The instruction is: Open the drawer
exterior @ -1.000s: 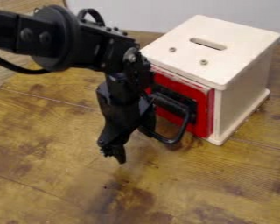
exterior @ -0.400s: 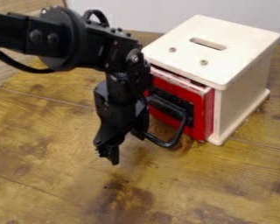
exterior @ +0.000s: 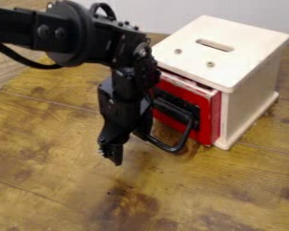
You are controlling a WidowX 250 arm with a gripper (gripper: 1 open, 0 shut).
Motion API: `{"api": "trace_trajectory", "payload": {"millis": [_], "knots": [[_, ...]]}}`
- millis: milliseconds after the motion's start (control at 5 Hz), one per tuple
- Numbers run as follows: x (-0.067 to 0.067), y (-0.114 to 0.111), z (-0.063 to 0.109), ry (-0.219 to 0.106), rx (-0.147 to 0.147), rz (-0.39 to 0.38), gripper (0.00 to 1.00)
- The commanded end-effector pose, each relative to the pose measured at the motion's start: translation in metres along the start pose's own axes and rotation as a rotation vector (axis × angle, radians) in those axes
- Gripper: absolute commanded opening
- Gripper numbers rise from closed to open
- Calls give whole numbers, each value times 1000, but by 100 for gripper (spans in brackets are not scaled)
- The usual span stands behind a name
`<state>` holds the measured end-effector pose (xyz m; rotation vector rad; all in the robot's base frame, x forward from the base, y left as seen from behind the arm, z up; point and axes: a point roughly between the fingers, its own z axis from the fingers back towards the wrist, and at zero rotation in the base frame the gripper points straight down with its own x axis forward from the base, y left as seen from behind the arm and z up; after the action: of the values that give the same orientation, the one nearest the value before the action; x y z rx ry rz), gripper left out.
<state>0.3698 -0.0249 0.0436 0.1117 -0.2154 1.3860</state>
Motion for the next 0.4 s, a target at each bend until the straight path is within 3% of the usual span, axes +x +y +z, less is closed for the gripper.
{"api": "trace_trajectory", "payload": {"millis": [0, 200], "knots": [[13, -9, 15, -20, -46, 47, 100], [14, -9, 14, -24, -41, 64, 100]]}}
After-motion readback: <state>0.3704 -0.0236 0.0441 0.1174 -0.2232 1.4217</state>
